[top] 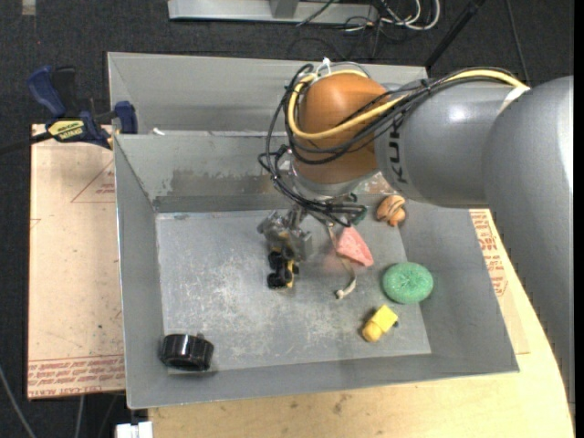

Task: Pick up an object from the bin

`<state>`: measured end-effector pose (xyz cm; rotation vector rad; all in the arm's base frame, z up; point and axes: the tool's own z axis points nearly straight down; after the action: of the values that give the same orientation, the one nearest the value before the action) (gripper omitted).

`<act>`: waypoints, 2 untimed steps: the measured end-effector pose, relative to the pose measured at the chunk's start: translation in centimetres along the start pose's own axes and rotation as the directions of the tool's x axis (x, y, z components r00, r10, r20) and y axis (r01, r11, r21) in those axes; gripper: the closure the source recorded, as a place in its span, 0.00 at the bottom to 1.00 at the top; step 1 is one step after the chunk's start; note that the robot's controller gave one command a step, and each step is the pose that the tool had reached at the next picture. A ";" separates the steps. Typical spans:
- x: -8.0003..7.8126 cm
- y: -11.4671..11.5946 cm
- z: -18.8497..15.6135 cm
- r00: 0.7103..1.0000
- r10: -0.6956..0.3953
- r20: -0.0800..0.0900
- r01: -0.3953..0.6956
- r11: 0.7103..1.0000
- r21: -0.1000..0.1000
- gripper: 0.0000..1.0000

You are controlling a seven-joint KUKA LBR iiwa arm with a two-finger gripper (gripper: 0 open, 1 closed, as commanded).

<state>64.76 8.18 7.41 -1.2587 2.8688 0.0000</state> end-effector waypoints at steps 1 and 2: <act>0.1 0.1 -0.5 1.000 0.000 -0.004 0.000 1.000 -0.003 1.00; 0.2 0.3 -2.4 1.000 0.001 -0.010 -0.001 1.000 -0.009 1.00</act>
Offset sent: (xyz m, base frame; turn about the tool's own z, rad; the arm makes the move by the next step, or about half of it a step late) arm 0.0000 0.0000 0.0861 0.0000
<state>64.38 8.18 9.84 -1.2629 2.8807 0.0063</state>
